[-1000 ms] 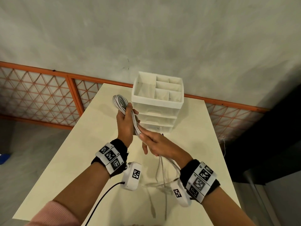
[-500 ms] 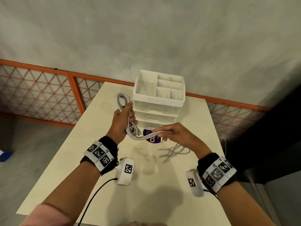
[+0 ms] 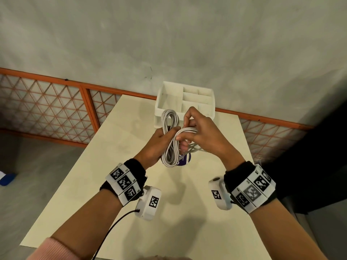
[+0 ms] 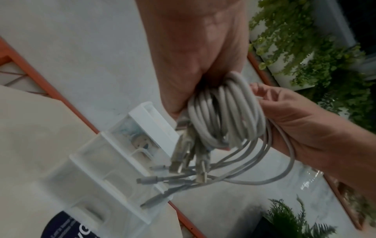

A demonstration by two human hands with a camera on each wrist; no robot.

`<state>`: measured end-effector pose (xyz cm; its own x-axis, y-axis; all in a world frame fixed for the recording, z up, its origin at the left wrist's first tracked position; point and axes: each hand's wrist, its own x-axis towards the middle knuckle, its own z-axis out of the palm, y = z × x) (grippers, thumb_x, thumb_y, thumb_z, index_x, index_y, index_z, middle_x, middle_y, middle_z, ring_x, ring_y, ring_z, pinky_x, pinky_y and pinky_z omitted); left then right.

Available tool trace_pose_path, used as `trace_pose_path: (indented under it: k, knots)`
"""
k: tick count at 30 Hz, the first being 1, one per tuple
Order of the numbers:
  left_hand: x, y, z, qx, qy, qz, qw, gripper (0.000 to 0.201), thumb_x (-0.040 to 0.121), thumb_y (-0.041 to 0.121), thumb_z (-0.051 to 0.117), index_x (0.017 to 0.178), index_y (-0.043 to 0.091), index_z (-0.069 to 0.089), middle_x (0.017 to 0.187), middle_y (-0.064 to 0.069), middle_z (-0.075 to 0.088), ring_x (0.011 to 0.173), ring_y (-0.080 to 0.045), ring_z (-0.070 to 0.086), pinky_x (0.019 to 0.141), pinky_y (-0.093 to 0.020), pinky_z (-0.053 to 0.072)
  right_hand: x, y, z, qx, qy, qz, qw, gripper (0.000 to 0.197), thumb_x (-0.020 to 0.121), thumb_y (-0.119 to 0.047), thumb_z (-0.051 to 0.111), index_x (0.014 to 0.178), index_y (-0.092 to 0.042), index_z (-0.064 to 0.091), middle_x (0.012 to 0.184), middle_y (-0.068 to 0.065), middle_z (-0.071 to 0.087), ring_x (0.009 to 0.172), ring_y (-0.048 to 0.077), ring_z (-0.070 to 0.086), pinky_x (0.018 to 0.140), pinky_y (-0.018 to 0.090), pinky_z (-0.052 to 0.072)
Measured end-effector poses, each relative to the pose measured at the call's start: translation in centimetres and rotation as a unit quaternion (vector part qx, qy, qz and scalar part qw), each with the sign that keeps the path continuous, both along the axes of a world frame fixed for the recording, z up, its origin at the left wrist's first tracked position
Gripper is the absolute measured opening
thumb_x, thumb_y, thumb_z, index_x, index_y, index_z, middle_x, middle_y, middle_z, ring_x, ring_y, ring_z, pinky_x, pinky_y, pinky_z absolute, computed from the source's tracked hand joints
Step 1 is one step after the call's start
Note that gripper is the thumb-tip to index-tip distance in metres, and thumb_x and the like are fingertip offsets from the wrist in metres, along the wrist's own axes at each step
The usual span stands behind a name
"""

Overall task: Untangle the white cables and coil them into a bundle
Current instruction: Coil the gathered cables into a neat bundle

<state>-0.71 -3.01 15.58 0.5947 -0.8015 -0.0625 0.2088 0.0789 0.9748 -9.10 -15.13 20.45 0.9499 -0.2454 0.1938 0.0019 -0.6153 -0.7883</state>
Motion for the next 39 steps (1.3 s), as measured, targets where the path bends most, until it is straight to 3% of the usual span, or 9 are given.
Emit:
trace_pose_path:
  k: [6,9,13,16,19,24,29,36,39]
  knots:
    - [0.3,0.4,-0.6,0.017,-0.006,-0.019,1.0,0.037,0.095,0.023,0.048,0.061,0.01,0.053,0.045,-0.003,0.048,0.039,-0.017,0.044,0.05,-0.028,0.045,-0.1,-1.1,0.3,-0.113,0.054,-0.016,0.992,0.044,0.063,-0.038,0.083,0.085,-0.019,0.05,0.06,-0.001,0.057,0.053,0.012,0.05,0.054,0.027,0.038]
    - [1.0,0.6,-1.0,0.004,0.006,-0.013,1.0,0.037,0.095,0.023,0.049,0.06,0.012,0.054,0.044,-0.002,0.045,0.035,-0.015,0.039,0.046,-0.027,0.042,-0.3,-2.6,0.0,-0.121,0.159,0.016,0.98,0.03,0.075,-0.048,0.072,0.069,-0.02,0.061,0.057,-0.006,0.054,0.054,0.008,0.047,0.058,0.028,0.036]
    - [0.7,0.6,-1.9,0.064,-0.023,-0.028,0.997,0.042,0.089,0.045,0.054,0.059,0.015,0.056,0.046,-0.003,0.046,0.036,-0.015,0.04,0.047,-0.026,0.042,-0.7,-2.5,0.3,-0.108,0.144,0.024,0.983,0.045,0.085,-0.057,0.051,0.069,-0.018,0.069,0.054,-0.003,0.052,0.046,0.005,0.04,0.053,0.019,0.033]
    - [-0.5,0.2,-2.5,0.118,-0.057,-0.066,0.989,0.057,0.084,0.067,0.036,0.055,0.022,0.055,0.047,-0.004,0.044,0.036,-0.015,0.038,0.049,-0.027,0.041,-0.2,-1.3,1.0,-0.123,0.114,0.037,0.985,0.043,0.093,-0.046,0.048,0.072,-0.017,0.073,0.05,-0.01,0.061,0.042,0.004,0.044,0.05,0.015,0.031]
    - [-1.9,-0.3,-2.7,0.136,-0.045,-0.116,0.983,0.073,0.082,0.075,0.007,0.065,0.022,0.055,0.051,-0.006,0.037,0.037,-0.014,0.033,0.05,-0.029,0.038,0.6,-0.9,1.1,-0.094,0.083,0.024,0.992,0.036,0.093,-0.029,0.057,0.059,-0.018,0.055,0.037,-0.017,0.05,0.035,0.003,0.044,0.046,0.012,0.029]
    - [-3.0,-0.4,-2.5,0.118,0.04,-0.173,0.977,0.083,0.072,0.083,-0.002,0.053,0.019,0.048,0.044,-0.004,0.04,0.038,-0.017,0.028,0.047,-0.026,0.032,1.6,-1.8,-0.3,-0.037,0.057,-0.038,0.997,0.025,0.085,-0.029,0.067,0.09,-0.014,0.047,0.048,-0.002,0.052,0.034,0.005,0.043,0.048,0.022,0.036]
    - [-3.1,-0.2,-2.9,0.15,-0.064,-0.172,0.972,0.045,0.088,0.049,0.054,0.069,0.009,0.049,0.051,-0.004,0.032,0.041,-0.016,0.031,0.049,-0.027,0.034,2.4,-1.5,-1.5,-0.074,0.061,-0.052,0.994,0.028,0.082,-0.031,0.069,0.091,-0.017,0.046,0.048,-0.005,0.046,0.036,0.002,0.044,0.051,0.024,0.034]
    - [-1.8,-0.1,-2.8,0.108,-0.016,-0.124,0.986,0.037,0.097,0.025,0.034,0.063,0.011,0.038,0.047,-0.004,0.036,0.039,-0.018,0.028,0.046,-0.025,0.035,1.5,-3.5,-2.4,0.027,0.035,-0.076,0.996,0.045,0.09,-0.05,0.052,0.065,-0.014,0.043,0.042,-0.011,0.037,0.04,0.004,0.035,0.053,0.023,0.03]
    - [-1.0,0.3,-2.8,0.072,0.001,-0.086,0.994,0.041,0.098,0.029,0.035,0.062,0.01,0.04,0.047,-0.004,0.037,0.039,-0.018,0.029,0.047,-0.027,0.036,-0.3,-4.9,-3.5,0.114,0.07,-0.02,0.991,0.04,0.097,-0.042,0.043,0.084,-0.006,0.053,0.06,-0.002,0.037,0.053,0.008,0.036,0.055,0.023,0.034]
